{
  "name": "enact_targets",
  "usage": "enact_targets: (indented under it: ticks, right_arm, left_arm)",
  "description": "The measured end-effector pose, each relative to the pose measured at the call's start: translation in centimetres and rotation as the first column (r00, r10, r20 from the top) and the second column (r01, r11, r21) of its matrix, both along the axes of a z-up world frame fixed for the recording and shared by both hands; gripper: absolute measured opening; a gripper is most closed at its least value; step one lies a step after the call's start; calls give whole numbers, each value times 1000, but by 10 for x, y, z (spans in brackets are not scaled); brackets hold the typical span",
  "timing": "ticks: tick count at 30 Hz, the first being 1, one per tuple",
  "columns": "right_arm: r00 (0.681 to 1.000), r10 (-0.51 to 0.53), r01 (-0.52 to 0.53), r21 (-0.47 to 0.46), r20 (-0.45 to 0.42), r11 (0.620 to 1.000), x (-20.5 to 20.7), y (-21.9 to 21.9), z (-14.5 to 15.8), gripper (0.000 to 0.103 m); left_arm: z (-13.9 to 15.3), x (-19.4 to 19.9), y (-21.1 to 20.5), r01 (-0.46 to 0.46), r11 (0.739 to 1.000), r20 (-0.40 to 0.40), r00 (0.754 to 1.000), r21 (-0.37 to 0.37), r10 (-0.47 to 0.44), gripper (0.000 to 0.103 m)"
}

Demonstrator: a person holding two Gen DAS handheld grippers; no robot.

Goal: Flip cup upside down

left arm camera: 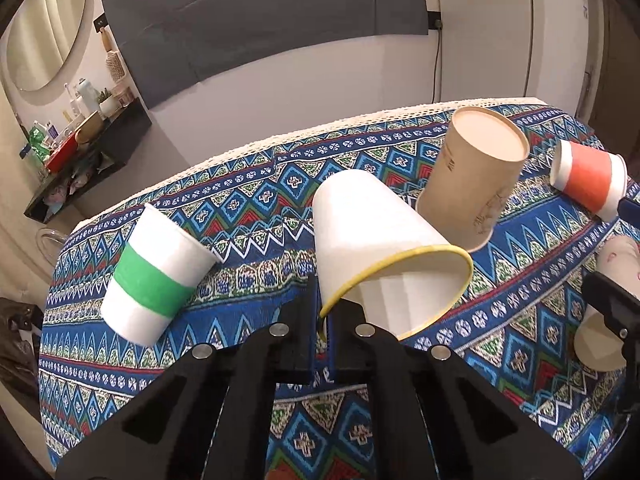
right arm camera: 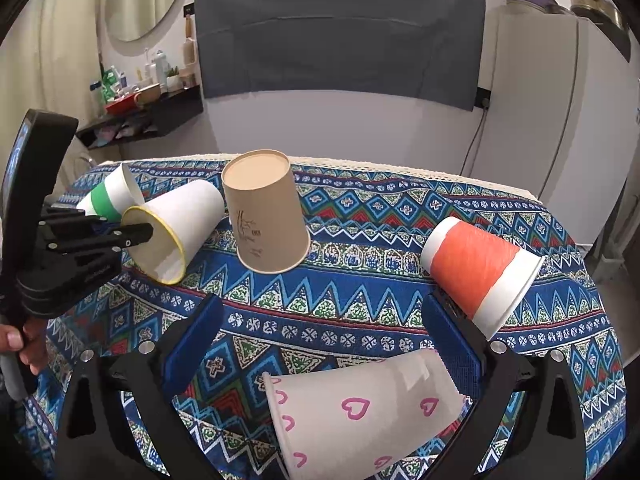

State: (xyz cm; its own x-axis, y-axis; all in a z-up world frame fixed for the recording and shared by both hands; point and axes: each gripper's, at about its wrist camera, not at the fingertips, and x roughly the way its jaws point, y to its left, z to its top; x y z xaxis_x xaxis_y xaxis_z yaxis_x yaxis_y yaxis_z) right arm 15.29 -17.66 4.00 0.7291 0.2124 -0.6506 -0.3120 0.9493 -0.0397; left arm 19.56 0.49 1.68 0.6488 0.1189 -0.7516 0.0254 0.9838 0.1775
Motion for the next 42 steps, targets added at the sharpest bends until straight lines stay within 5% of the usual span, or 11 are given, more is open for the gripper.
enact_targets:
  ticks: [33, 35, 37, 42]
  right_arm:
    - [996, 91, -91, -22, 24, 996, -98, 40, 15, 95]
    - [995, 93, -92, -26, 39, 995, -103, 42, 19, 95]
    - [993, 101, -100, -29, 54, 995, -108, 44, 23, 95]
    - [988, 148, -148, -15, 40, 989, -118, 51, 28, 95]
  left_arm:
    - [0, -186, -1, 44, 999, -40, 998, -30, -45, 5]
    - [1, -191, 0, 43, 998, -39, 998, -37, -45, 14]
    - [2, -198, 2, 41, 998, -33, 999, -49, -43, 61]
    - [4, -216, 7, 35, 999, 15, 999, -29, -35, 90]
